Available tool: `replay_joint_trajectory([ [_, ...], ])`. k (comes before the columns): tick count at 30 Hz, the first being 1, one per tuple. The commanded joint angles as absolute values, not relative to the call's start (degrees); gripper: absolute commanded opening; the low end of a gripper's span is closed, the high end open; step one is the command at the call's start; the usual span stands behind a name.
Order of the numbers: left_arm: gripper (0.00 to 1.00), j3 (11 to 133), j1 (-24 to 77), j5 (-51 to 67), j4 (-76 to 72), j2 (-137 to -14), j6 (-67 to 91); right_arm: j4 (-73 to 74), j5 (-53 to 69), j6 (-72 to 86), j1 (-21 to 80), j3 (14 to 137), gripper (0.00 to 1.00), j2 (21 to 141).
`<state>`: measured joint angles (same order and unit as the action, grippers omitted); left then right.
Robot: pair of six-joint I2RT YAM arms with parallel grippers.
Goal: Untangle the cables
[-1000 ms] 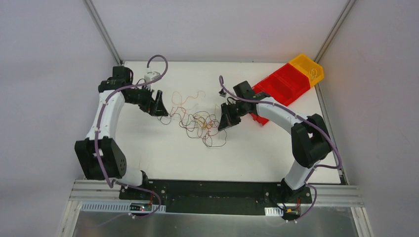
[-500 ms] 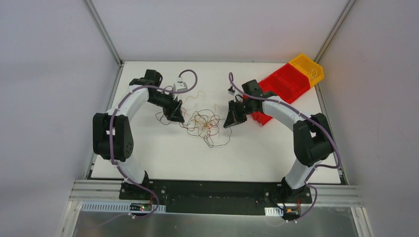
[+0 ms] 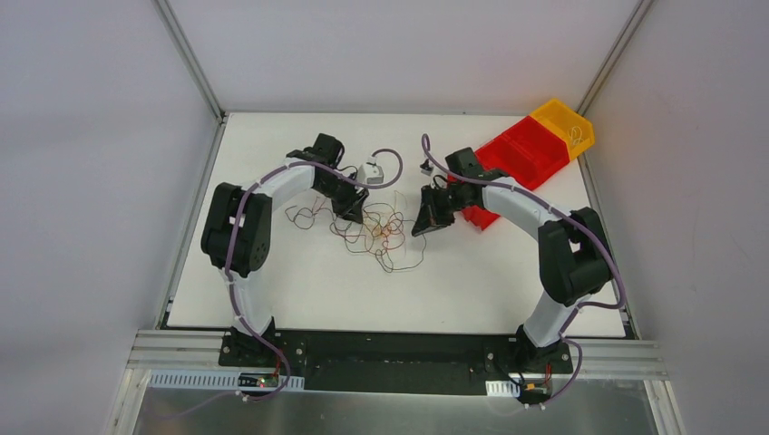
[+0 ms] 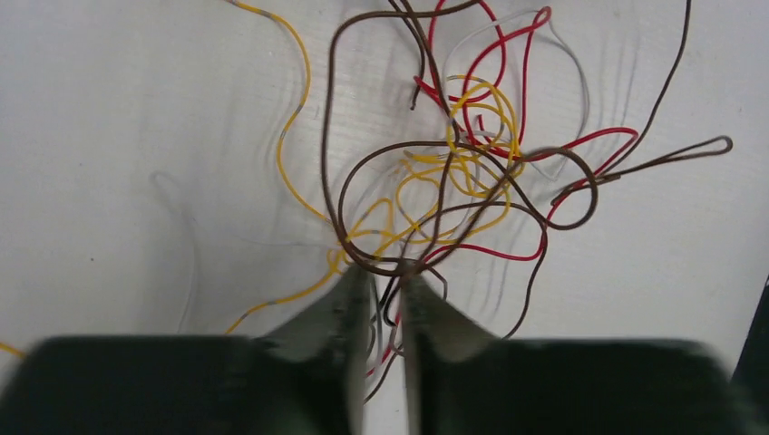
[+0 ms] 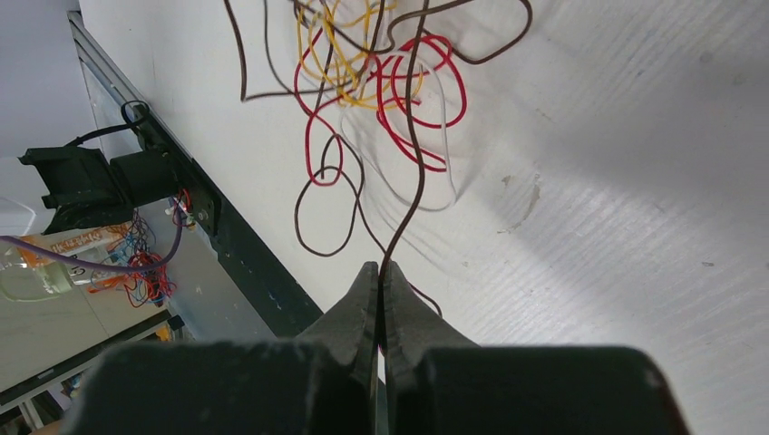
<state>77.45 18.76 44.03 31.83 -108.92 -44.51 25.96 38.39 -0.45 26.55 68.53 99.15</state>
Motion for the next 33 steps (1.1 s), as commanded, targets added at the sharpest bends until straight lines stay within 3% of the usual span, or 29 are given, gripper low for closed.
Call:
replay_joint_trajectory([
  [1, 0.06, 79.4, 18.7, 42.5, 30.8, -105.7, -44.3, 26.0, 38.2, -0.4, 24.8, 68.0, 0.00, 96.8],
  [2, 0.00, 79.1, 18.2, 42.3, 30.8, -104.0, -42.9, 26.3, 37.2, -0.6, 24.6, 67.9, 0.00, 96.6],
  [9, 0.00, 83.0, 4.0, 45.7, 31.3, -88.5, -26.1, 27.7, 27.1, -2.3, 24.3, 67.0, 0.00, 95.6],
  [16, 0.00, 94.3, -8.9, 48.2, 32.9, -83.0, -15.8, 32.3, 17.8, -8.8, 25.0, 68.1, 0.00, 97.5],
  [21, 0.00, 100.8, -10.7, 49.0, 31.7, -82.1, -7.4, 37.7, 23.9, -14.3, 26.7, 70.8, 0.00, 98.1],
  [22, 0.00, 101.6, -10.8, 48.5, 30.2, -81.6, -4.9, 37.7, 24.7, -14.8, 27.6, 71.2, 0.05, 97.6],
  [25, 0.00, 105.5, -11.0, 47.3, 25.7, -80.8, 1.6, 36.6, 28.0, -14.3, 29.0, 72.9, 0.45, 96.1],
  [26, 0.00, 107.0, -11.0, 47.5, 25.3, -80.8, 3.1, 36.6, 29.0, -13.9, 29.2, 73.9, 0.53, 95.9],
  [33, 0.00, 111.3, -11.1, 47.9, 24.4, -77.6, 8.8, 28.5, 36.4, -9.4, 29.7, 81.7, 0.83, 92.2],
])
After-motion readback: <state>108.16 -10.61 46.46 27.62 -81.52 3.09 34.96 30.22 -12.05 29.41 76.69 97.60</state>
